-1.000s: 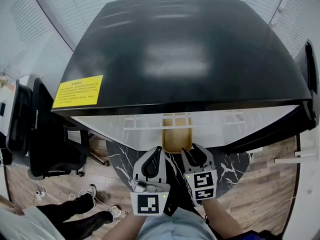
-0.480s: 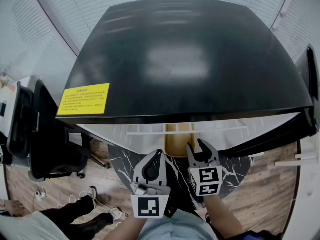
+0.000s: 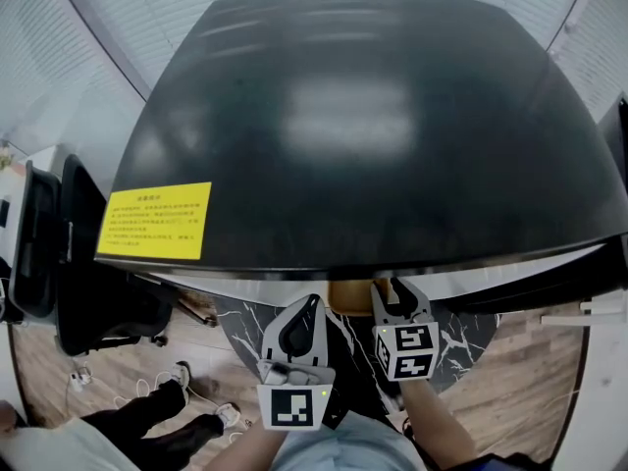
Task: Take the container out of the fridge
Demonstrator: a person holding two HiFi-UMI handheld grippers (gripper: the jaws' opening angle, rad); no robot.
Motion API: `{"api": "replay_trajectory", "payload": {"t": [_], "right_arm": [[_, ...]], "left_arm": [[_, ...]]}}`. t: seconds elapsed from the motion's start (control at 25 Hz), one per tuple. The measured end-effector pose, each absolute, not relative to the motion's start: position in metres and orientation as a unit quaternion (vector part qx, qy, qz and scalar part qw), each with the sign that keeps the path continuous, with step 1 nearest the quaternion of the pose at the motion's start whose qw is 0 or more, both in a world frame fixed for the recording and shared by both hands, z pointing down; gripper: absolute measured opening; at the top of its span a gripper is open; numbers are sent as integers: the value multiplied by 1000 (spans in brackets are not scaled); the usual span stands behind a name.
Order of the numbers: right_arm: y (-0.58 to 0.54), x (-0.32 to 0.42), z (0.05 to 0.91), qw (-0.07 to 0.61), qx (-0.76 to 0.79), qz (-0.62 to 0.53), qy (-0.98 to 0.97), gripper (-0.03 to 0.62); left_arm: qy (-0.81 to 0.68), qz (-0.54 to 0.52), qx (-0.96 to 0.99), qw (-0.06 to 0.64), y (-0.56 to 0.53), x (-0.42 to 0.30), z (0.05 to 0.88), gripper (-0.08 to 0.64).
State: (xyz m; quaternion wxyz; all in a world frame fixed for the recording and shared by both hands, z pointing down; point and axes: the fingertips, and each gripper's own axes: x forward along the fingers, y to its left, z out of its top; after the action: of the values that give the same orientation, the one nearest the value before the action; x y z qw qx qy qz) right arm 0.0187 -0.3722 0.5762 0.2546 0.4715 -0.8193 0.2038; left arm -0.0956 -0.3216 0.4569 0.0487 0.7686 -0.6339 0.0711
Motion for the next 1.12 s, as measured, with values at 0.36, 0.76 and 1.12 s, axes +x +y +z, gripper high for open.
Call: {"api": "replay_trajectory", "payload": {"t": [0.36,0.76,1.12], "right_arm": [[-373,23,580,257,489,208,-807,35],[-354,27,560,243,484,196,-818,29],[-319,34,517,202,472,166,-842,29]], "left_arm": [[-636,72,767,54,-323,-98,458,14],[-636,74,767,40,-307,-91,445,14],[-650,43,758,17,-278,-80,415,14]]}}
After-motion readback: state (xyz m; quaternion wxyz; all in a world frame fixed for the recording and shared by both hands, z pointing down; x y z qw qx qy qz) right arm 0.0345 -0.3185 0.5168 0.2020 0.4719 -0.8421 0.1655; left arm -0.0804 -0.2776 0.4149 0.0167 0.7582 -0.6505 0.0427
